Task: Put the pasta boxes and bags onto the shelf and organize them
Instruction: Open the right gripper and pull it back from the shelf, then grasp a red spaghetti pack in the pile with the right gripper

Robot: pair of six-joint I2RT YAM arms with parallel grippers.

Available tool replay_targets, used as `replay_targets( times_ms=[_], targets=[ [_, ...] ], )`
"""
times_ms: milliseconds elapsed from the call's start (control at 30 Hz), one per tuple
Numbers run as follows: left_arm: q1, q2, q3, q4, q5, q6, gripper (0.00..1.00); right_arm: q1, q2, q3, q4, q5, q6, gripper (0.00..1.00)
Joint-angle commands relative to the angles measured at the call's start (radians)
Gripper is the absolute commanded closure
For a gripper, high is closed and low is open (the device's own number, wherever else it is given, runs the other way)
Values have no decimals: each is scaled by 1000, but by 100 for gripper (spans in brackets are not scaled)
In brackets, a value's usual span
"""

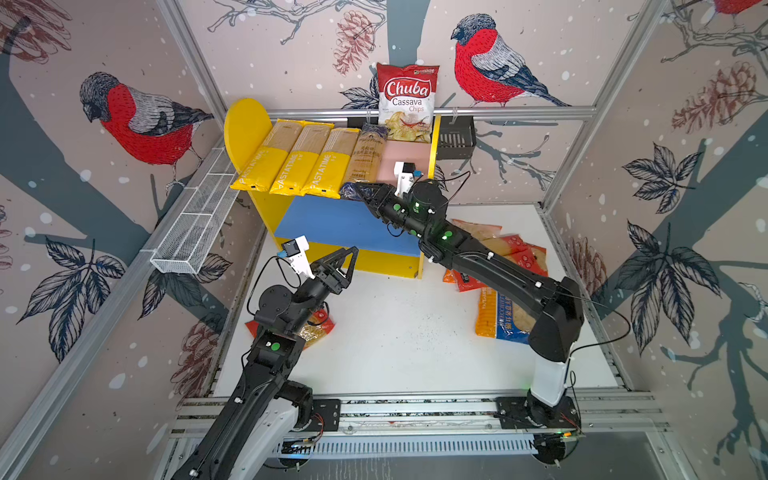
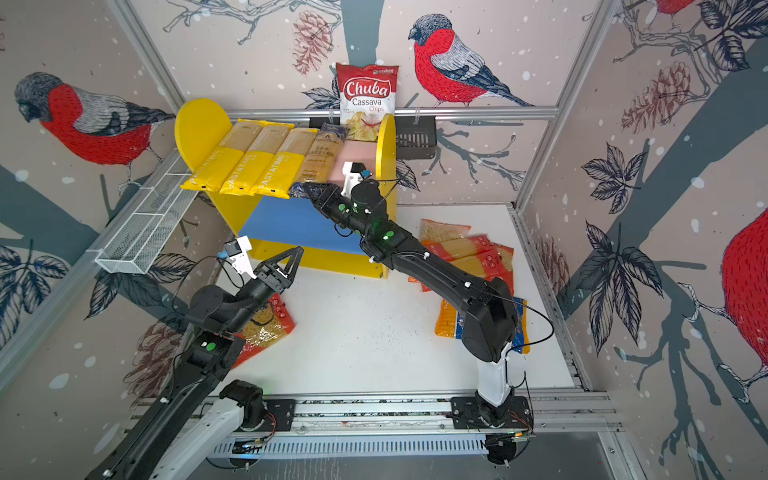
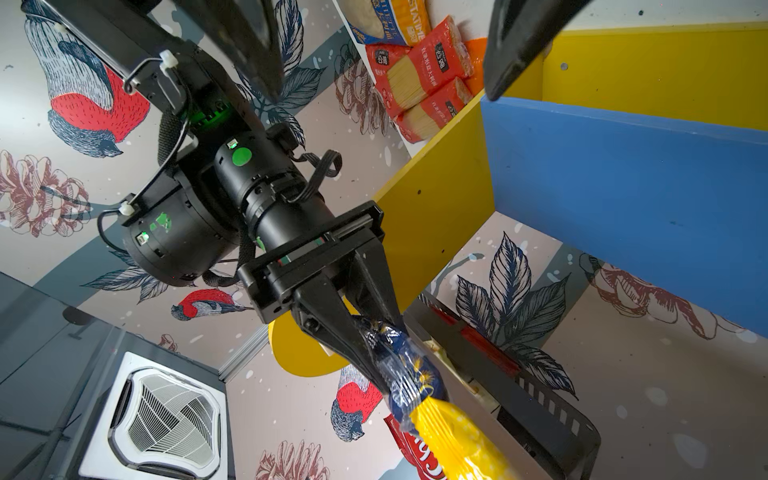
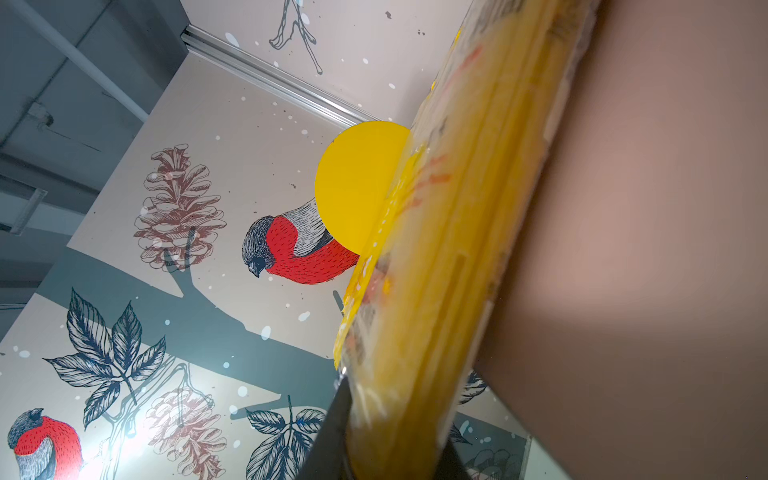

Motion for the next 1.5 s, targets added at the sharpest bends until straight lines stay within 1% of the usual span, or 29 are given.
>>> replay_targets(
  times_ms=[0,100,133,233,367,467,533,600,667,733,800,867,900,967,1100,1200,1300,1367,1467],
  targets=[
    [2,4,-6,55,12,-8,25,2,-10,-4,9,-64,-38,72],
    [1,11,-19,66,18,-18,26,6,-35,-30,9,-79,-64,54],
    [1,13,-24,66,24,-20,26,8,-47,-46,8,-80,-73,49],
    [-4,7,-58,76,22,-24,26,14,-98,-137,35,-82,-84,43],
    [-38,-44,-129,109,-35,3,26,31,-186,-291,54,-95,-127,41],
    [-105,-90,-181,94,-139,77,26,61,-282,-447,56,-92,-202,40],
    [-163,-107,-221,96,-210,121,27,82,-357,-571,39,-79,-251,40],
    [-222,-106,-261,107,-272,157,26,86,-423,-685,-3,-65,-269,40],
    [-301,-86,-289,110,-351,201,27,74,-484,-802,-40,-41,-278,41],
    [-406,-37,-311,137,-456,260,26,41,-556,-925,-87,7,-271,42],
    [-513,38,-321,189,-557,311,26,-22,-622,-1034,-100,19,-254,44],
    [-605,142,-313,255,-629,350,26,-132,-693,-1129,-117,18,-240,46],
    [-643,206,-300,284,-651,358,26,-191,-718,-1163,-133,18,-240,46],
    [-687,323,-271,336,-661,350,26,-314,-756,-1203,-172,2,-254,48],
    [-738,533,-181,368,-653,303,26,-586,-790,-1249,-217,-28,-277,48],
    [-764,620,-132,376,-642,292,26,-754,-793,-1271,-207,-64,-272,44],
    [-770,651,-116,385,-623,280,26,-870,-784,-1292,-205,-61,-268,40],
    [-770,651,-118,388,-621,277,26,-930,-769,-1317,-180,-88,-259,39],
    [-770,645,-127,384,-624,279,26,-985,-731,-1331,-144,-121,-257,39]
  ],
)
